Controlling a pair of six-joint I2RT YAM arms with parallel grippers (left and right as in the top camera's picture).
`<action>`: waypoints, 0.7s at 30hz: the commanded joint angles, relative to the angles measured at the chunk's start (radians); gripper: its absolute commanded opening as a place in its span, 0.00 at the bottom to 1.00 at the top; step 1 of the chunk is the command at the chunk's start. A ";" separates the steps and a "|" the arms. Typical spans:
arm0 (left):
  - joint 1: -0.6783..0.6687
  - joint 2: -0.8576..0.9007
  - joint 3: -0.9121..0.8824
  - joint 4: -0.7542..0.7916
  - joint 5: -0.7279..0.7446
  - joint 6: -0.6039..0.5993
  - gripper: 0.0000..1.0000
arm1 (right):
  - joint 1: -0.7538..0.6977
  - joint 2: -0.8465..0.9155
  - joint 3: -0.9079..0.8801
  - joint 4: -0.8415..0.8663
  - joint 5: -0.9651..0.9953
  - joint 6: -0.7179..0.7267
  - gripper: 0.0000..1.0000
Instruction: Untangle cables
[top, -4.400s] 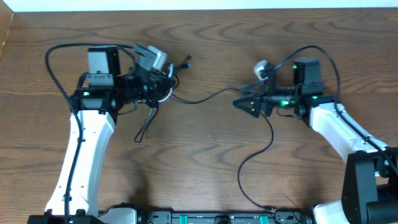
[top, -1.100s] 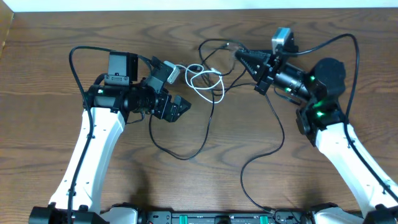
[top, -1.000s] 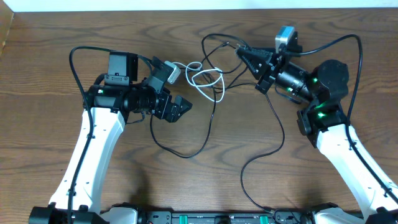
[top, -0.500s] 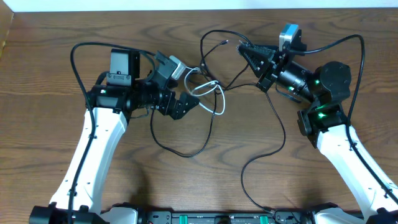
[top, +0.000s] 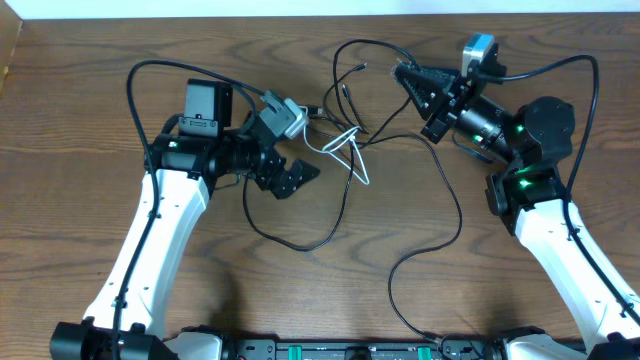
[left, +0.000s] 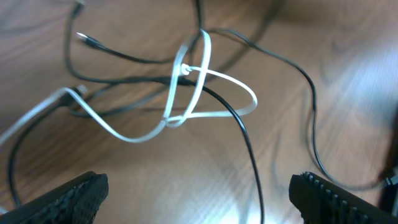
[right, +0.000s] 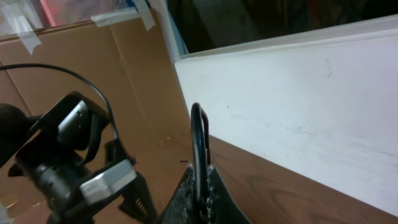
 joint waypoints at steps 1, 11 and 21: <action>-0.033 0.013 0.011 -0.036 0.045 0.132 0.98 | -0.008 -0.018 0.003 0.005 0.008 0.013 0.01; -0.129 0.077 0.011 -0.022 0.013 0.290 0.98 | -0.009 -0.018 0.003 0.002 0.007 0.020 0.01; -0.140 0.198 0.011 0.055 0.011 0.290 0.98 | -0.008 -0.018 0.003 0.001 0.004 0.028 0.01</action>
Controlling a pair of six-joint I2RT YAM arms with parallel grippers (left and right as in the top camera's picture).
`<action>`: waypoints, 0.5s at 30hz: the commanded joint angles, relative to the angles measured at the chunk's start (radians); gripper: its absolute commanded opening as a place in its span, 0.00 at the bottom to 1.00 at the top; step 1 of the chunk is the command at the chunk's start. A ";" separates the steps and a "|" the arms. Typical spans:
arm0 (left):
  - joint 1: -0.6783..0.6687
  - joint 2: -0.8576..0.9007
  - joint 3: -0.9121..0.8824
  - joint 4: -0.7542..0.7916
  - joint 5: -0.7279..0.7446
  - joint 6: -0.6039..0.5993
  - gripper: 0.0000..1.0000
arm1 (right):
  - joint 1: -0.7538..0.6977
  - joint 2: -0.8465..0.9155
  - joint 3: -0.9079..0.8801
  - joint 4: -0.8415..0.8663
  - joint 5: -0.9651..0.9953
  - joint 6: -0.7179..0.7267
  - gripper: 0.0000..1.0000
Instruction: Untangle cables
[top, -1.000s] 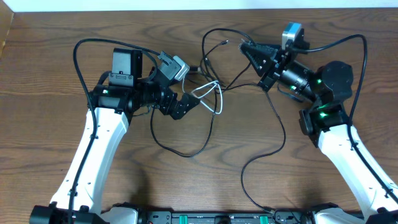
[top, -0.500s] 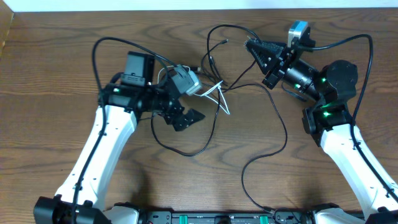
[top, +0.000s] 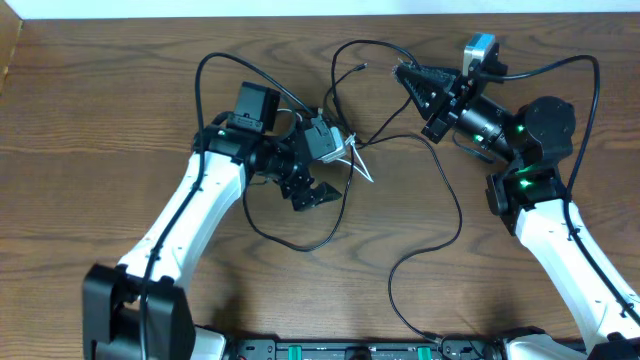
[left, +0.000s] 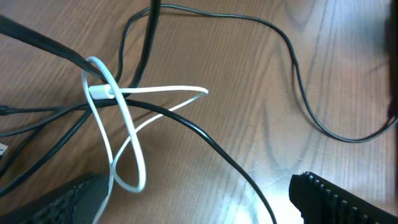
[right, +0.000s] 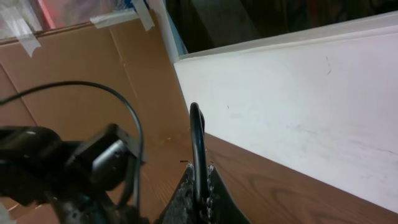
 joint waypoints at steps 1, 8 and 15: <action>-0.004 0.058 0.011 0.035 -0.005 0.018 0.98 | -0.006 -0.018 0.003 0.002 0.003 0.016 0.01; -0.004 0.131 0.011 0.097 0.003 0.008 0.96 | -0.006 -0.018 0.003 0.002 0.000 0.015 0.01; -0.004 0.135 0.011 0.147 0.007 0.008 0.08 | -0.006 -0.018 0.003 -0.016 0.001 0.015 0.01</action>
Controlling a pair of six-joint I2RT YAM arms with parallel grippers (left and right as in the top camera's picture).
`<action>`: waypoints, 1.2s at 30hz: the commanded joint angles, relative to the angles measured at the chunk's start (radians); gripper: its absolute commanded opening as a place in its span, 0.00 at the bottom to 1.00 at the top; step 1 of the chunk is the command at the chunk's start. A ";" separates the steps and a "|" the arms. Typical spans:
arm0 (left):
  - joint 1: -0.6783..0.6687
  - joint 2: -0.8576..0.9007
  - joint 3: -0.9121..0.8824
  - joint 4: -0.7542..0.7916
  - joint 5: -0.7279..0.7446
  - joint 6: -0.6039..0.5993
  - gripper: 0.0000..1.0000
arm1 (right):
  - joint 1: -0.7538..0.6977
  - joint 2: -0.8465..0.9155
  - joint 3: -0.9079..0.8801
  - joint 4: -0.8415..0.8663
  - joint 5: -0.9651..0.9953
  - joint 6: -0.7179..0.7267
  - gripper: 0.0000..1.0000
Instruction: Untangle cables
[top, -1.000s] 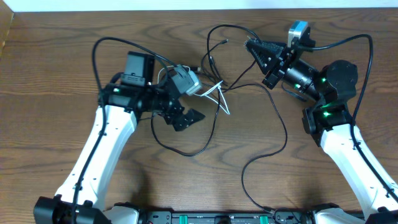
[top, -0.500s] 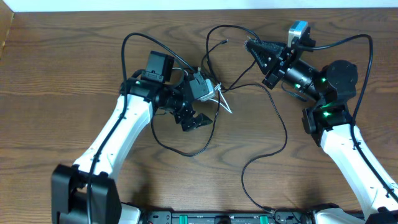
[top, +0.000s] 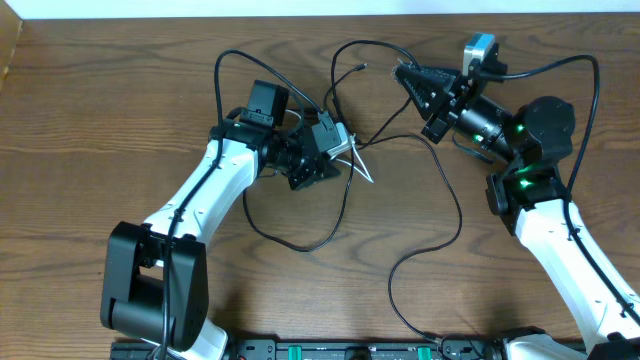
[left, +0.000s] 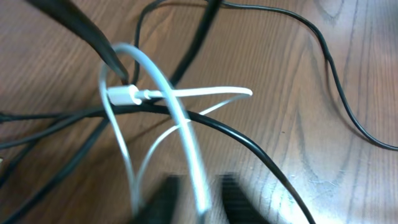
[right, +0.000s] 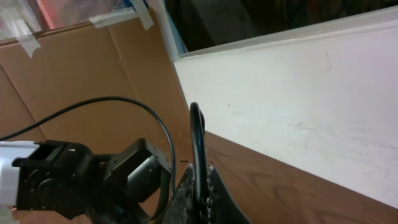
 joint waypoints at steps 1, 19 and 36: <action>-0.003 0.002 0.011 0.004 0.010 0.008 0.08 | -0.006 -0.018 0.003 -0.009 0.002 0.008 0.01; 0.051 -0.309 0.011 0.015 0.014 -0.140 0.07 | -0.132 -0.018 0.003 -0.309 0.039 -0.058 0.01; 0.292 -0.719 0.011 0.082 -0.491 -0.359 0.07 | -0.196 -0.017 0.003 -0.755 0.461 -0.241 0.01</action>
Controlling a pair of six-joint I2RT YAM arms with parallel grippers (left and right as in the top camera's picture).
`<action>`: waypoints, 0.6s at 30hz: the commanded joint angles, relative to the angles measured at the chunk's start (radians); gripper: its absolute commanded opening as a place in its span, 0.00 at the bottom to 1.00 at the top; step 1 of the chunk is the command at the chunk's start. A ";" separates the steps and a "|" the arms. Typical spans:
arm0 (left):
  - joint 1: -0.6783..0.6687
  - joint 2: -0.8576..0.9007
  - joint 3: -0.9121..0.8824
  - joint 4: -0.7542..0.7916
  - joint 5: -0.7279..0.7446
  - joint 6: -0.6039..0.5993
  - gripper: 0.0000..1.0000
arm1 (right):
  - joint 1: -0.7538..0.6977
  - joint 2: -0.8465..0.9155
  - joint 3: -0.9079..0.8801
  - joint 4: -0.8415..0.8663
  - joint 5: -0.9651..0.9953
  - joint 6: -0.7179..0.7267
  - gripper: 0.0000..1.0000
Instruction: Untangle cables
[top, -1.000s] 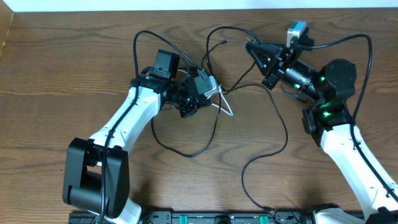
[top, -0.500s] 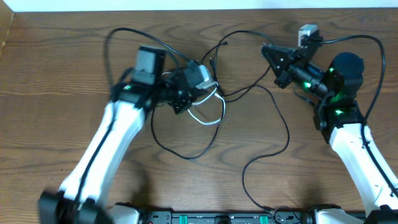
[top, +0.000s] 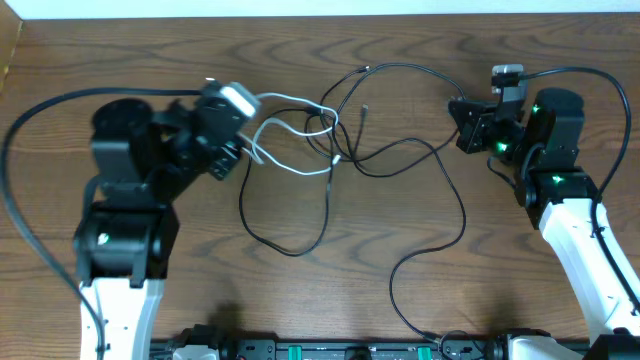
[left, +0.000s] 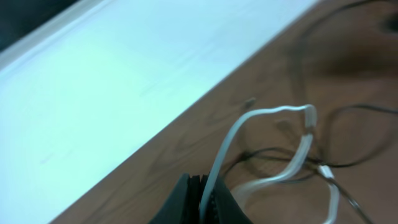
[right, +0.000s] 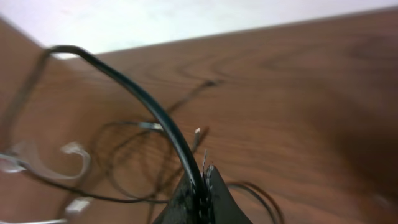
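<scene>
A white cable (top: 296, 99) and a long black cable (top: 446, 184) lie crossed in the middle of the wooden table (top: 560, 40). My left gripper (top: 240, 150) is at the left and shut on the white cable (left: 264, 113), which runs from its jaws (left: 200, 184) toward the tangle. At the right, my right gripper (top: 458, 108) is shut on the black cable (right: 127, 88), pinched at the fingertips (right: 204, 175). The white loops (right: 68, 152) still cross black strands near the centre.
The black cable trails in wide loops to the table's front edge (top: 400, 325). A white wall (left: 93, 81) borders the far side of the table. Each arm's own dark lead arcs beside it, such as the left one (top: 30, 120).
My left gripper was over the white loop at the tangle; now it is shut on the white cable and stands farther left. The right gripper has moved right with the black cable. The tangle is spread wider.
My left gripper stood open left of the tangle while the right held the black cable up at the back. The left was then over the white loop, then right at it. Now each gripper holds its cable, and they are farther apart.
</scene>
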 joint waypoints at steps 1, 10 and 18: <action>0.056 -0.031 0.011 0.012 -0.232 -0.132 0.07 | -0.013 -0.016 0.003 -0.054 0.224 -0.043 0.01; 0.197 -0.032 0.011 0.027 -0.356 -0.354 0.08 | -0.036 -0.016 0.003 -0.186 0.447 -0.067 0.01; 0.356 -0.026 0.011 0.046 -0.356 -0.507 0.08 | -0.116 -0.016 0.003 -0.240 0.467 -0.068 0.01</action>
